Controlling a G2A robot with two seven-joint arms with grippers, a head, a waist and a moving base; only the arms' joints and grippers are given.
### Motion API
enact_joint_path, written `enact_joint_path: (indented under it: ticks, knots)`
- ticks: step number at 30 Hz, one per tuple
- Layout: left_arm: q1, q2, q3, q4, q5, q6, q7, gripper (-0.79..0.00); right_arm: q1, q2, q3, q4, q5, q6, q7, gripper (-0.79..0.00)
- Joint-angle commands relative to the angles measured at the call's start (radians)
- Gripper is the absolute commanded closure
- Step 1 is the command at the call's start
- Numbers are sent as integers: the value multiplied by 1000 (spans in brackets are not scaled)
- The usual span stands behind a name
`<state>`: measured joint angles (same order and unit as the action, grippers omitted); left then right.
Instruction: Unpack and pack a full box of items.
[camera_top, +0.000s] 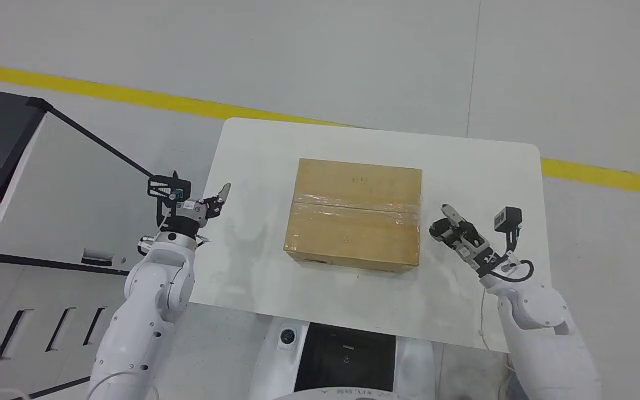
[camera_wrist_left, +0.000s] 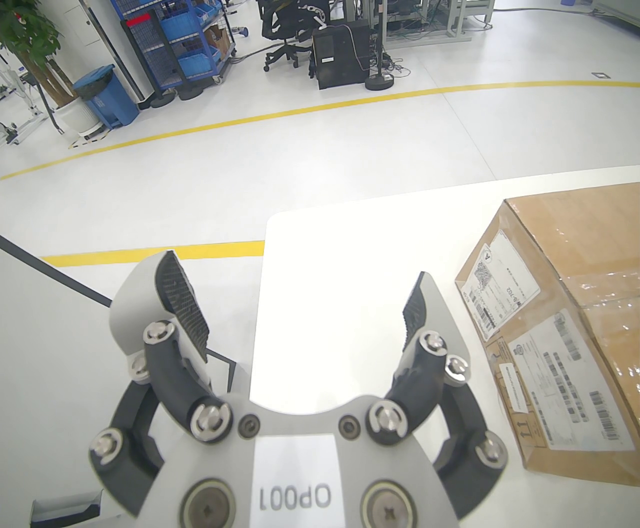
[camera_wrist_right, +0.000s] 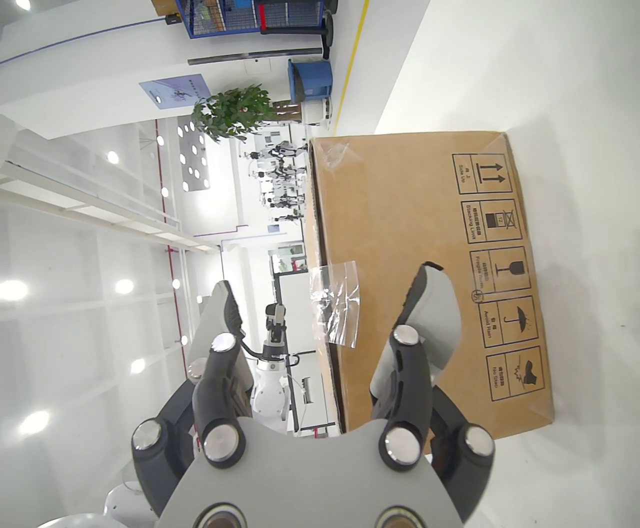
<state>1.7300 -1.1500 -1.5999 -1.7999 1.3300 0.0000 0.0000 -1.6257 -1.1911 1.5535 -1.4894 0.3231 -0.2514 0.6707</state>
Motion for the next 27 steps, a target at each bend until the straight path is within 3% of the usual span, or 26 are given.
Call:
enact_joint_path:
  ticks: [1, 8, 10, 11, 27]
  knots:
    - [0, 0, 0, 0, 0, 0, 0, -785, 7, 0, -10, 10, 11, 1, 15, -311]
    - [0, 0, 0, 0, 0, 0, 0, -785, 25, -1, -32, 27, 14, -2, 20, -289]
    - [0, 0, 0, 0, 0, 0, 0, -785, 28, -1, -33, 30, 12, -3, 17, -197]
    - [0, 0, 0, 0, 0, 0, 0, -785, 27, 0, -35, 28, 11, -5, 16, -3]
    - [0, 0, 0, 0, 0, 0, 0, -785, 24, 10, -16, -84, -5, 13, 20, 0]
